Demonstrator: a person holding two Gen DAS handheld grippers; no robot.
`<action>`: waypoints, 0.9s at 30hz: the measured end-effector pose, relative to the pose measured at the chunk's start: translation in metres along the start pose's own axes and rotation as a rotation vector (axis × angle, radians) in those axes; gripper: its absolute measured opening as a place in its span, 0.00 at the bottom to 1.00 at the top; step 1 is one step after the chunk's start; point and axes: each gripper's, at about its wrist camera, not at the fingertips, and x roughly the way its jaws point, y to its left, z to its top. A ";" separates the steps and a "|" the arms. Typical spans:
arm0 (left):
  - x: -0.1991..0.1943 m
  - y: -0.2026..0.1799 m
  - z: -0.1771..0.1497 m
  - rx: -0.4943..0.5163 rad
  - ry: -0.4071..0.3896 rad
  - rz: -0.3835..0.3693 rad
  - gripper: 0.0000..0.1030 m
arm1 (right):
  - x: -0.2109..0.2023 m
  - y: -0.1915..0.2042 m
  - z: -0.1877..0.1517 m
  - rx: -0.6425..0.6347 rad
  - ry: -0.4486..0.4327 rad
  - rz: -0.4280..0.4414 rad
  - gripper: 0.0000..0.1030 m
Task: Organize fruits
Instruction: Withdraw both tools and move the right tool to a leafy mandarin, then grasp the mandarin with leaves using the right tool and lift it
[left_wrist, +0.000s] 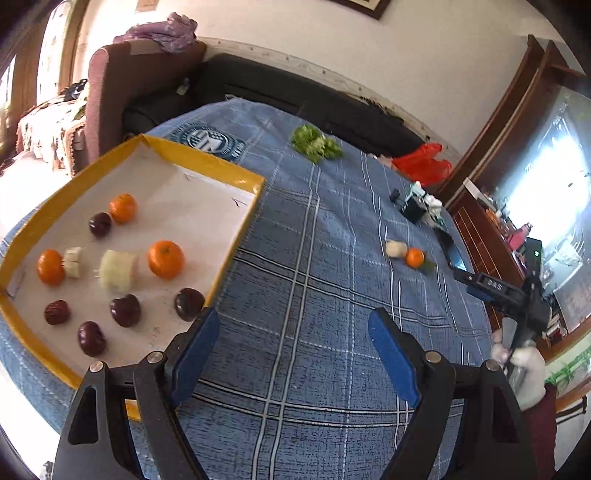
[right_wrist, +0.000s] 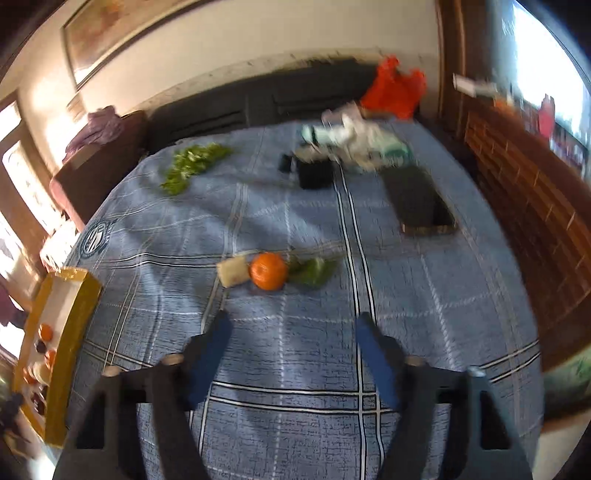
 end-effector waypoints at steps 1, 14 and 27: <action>0.003 -0.002 0.000 0.005 0.005 -0.004 0.80 | 0.012 -0.009 0.001 0.042 0.026 0.025 0.53; 0.031 -0.022 0.010 0.103 0.035 0.006 0.69 | 0.083 0.021 0.035 0.022 0.031 0.018 0.53; 0.036 -0.019 0.006 0.095 0.052 0.040 0.69 | 0.098 0.028 0.027 0.011 0.048 0.015 0.39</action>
